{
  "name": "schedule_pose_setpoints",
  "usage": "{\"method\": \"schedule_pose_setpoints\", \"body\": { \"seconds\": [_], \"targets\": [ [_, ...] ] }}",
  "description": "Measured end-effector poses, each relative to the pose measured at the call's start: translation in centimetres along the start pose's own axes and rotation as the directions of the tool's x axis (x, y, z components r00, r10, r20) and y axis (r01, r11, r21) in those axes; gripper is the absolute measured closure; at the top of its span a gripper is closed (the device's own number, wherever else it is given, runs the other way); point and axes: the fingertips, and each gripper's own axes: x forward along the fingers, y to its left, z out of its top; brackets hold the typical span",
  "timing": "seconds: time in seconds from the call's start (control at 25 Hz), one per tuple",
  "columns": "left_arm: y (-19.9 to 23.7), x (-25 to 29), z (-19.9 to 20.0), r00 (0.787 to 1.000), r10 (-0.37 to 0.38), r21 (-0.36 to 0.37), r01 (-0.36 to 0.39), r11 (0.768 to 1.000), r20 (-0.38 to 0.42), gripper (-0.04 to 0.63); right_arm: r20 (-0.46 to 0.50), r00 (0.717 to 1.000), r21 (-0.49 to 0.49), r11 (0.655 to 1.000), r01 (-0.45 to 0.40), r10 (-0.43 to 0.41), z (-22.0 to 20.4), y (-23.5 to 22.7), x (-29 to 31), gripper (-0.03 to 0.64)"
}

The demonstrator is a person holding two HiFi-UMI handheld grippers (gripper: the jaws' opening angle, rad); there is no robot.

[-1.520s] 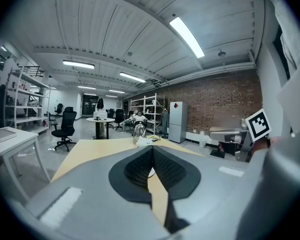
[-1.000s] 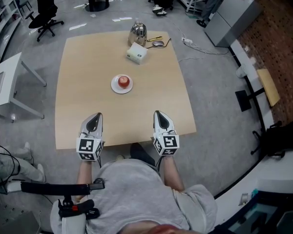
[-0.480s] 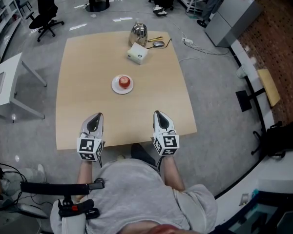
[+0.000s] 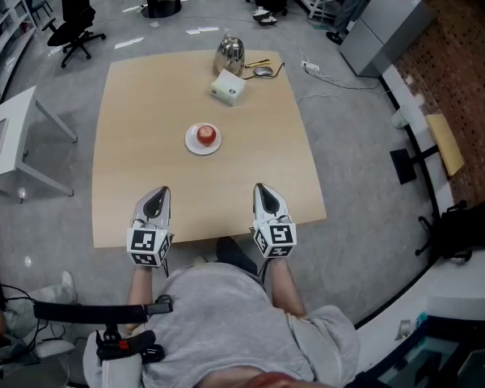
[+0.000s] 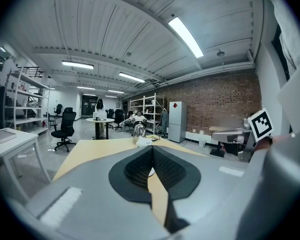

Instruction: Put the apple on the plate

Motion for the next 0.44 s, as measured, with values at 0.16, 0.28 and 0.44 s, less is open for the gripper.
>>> {"method": "schedule_pose_setpoints", "body": {
  "seconds": [0.16,0.28,0.44],
  "targets": [
    [0.07,-0.08,-0.05,1.000,-0.001,0.000,0.001,1.000,-0.001,0.576,0.000,1.000,0.002,1.000,0.002,-0.002,-0.05,0.01,-0.04,0.611],
    [0.17,-0.11,-0.01,1.000,0.000,-0.001,0.000,1.000,-0.002,0.575,-0.002,1.000,0.003,1.000,0.004,-0.004,-0.04,0.01,-0.03,0.611],
    [0.21,0.07,-0.07,1.000,0.000,0.000,0.000,1.000,-0.002,0.575,-0.004,1.000,0.004,1.000,0.004,-0.004,-0.16,-0.05,0.14,0.611]
  ]
}}
